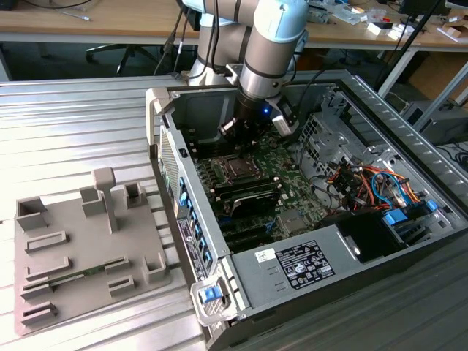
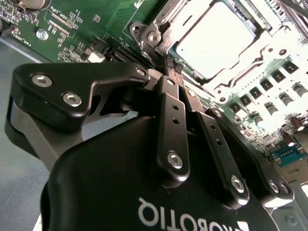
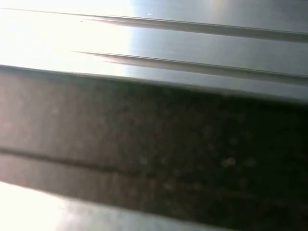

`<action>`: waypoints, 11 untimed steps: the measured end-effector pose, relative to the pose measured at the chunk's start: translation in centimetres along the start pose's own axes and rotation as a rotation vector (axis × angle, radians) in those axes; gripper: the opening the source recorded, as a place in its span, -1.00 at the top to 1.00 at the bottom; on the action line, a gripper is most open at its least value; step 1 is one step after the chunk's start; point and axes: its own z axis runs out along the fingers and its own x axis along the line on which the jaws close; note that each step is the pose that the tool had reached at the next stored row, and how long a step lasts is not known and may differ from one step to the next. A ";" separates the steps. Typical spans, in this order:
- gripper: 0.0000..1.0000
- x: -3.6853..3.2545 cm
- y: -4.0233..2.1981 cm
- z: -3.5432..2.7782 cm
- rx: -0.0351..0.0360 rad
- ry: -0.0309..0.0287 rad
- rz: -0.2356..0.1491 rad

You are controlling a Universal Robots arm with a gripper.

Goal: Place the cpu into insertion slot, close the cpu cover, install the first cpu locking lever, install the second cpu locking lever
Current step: 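Install the first cpu locking lever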

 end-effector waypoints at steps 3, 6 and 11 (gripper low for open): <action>0.79 -0.11 0.12 -0.28 -0.0040 -0.0046 0.000; 0.79 -0.11 0.12 -1.33 -0.0024 -0.0030 0.000; 0.79 -0.16 0.08 -2.17 -0.0034 -0.0031 0.000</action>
